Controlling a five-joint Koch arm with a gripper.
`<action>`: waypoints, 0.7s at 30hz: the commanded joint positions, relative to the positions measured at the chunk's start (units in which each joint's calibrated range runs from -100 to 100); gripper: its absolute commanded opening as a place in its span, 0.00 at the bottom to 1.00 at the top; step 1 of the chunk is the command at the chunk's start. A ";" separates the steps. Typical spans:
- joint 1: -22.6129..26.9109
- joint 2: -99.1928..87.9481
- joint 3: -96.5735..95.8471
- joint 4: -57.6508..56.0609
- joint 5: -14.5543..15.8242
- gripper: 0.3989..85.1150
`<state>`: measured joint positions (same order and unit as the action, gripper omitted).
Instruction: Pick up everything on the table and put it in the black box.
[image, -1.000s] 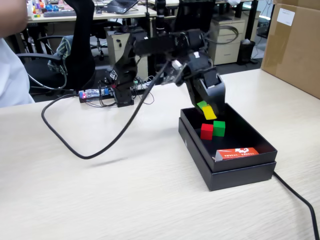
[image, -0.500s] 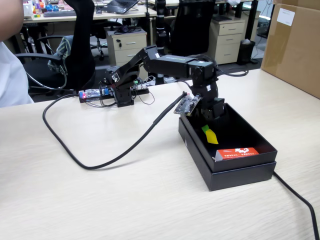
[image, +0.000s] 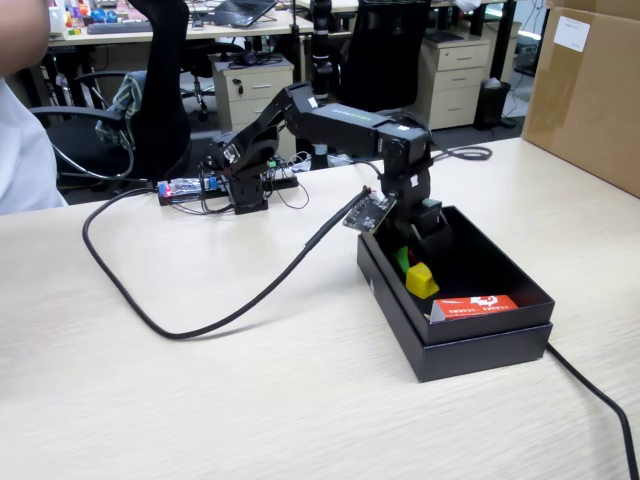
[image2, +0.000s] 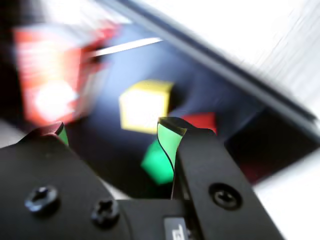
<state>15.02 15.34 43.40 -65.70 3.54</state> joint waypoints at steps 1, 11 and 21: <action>-0.88 -25.04 0.75 -0.18 0.00 0.45; -8.94 -68.75 -29.26 3.80 -1.81 0.53; -17.83 -99.51 -69.97 17.45 -2.49 0.55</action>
<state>-1.78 -76.18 -22.68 -56.64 1.73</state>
